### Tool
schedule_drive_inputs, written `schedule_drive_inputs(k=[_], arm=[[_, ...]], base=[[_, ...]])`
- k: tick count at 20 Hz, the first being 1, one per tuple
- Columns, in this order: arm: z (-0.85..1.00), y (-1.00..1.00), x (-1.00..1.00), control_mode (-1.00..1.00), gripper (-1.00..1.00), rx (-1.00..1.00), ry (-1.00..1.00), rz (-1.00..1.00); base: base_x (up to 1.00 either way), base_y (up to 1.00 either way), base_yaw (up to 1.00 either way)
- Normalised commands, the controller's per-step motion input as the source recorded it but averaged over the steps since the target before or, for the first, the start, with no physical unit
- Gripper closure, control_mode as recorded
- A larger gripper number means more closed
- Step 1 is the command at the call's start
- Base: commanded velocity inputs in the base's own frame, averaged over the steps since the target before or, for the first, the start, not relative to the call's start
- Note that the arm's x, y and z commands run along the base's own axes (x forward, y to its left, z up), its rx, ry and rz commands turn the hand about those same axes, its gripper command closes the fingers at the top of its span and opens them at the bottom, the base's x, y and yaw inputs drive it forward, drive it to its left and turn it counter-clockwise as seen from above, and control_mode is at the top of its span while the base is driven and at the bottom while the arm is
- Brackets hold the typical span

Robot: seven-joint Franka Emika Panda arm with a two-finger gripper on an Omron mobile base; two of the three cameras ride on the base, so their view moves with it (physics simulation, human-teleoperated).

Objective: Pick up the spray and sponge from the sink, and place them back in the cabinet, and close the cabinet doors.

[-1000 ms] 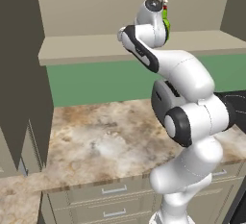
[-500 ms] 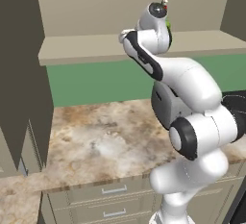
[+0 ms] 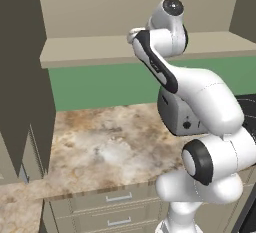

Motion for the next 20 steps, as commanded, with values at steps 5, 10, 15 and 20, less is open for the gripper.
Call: schedule_drive_inputs(k=[5, 10, 15, 20], arm=[[0.41, -0.01, -0.49, -1.0, -1.0, 0.0, 0.04, -0.05], [0.31, -0.03, -0.48, -1.0, -1.0, 0.0, 0.04, -0.04], [0.04, -0.19, -0.55, -1.0, -1.0, 0.0, 0.0, 0.0], [-0.03, -0.17, -0.61, -1.0, -1.0, 0.0, 0.0, 0.0]], base=[[0.0, 0.0, 0.0], [0.0, 0.0, 0.0], [0.0, 0.0, 0.0], [0.0, 0.0, 0.0]])
